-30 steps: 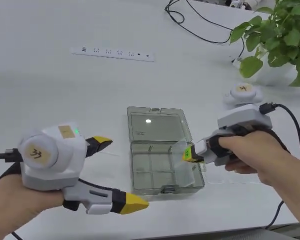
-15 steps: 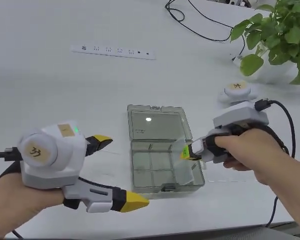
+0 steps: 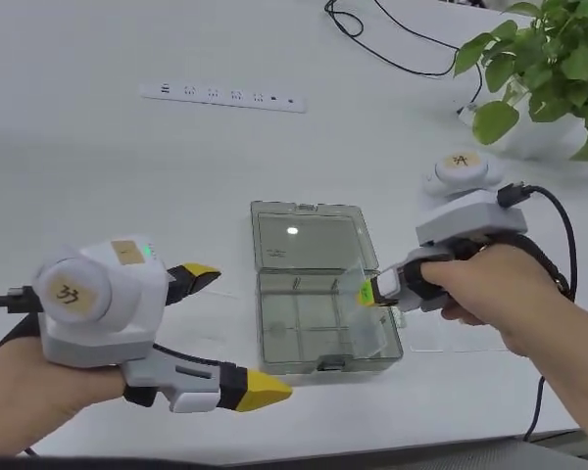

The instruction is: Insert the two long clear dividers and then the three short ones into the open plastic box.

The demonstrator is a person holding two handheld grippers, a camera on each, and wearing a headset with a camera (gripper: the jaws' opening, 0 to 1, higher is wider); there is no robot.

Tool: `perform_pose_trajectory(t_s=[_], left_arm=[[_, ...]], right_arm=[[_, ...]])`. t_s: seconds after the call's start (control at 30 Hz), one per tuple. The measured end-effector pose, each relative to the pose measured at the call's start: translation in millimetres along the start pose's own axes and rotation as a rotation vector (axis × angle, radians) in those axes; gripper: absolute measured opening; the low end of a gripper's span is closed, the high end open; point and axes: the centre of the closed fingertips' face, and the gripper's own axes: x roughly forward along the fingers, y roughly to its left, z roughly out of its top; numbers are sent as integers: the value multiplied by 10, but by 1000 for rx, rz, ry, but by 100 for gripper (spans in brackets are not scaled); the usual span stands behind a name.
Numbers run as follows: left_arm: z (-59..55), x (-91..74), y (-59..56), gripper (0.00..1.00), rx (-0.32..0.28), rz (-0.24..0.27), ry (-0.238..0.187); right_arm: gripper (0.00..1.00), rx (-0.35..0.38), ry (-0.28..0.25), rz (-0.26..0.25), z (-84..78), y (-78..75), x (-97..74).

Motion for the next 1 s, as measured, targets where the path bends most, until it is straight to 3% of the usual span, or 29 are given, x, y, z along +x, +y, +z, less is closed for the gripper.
perform_pose_trajectory(t_s=[0.6,1.0], left_arm=[[17,-9,-3,98,-7,3,-4],[2,-18,3,98,-8,8,-1]], right_arm=[[7,20,-1,14,16,32,27],[7,-26,-3,8,11,56,66]])
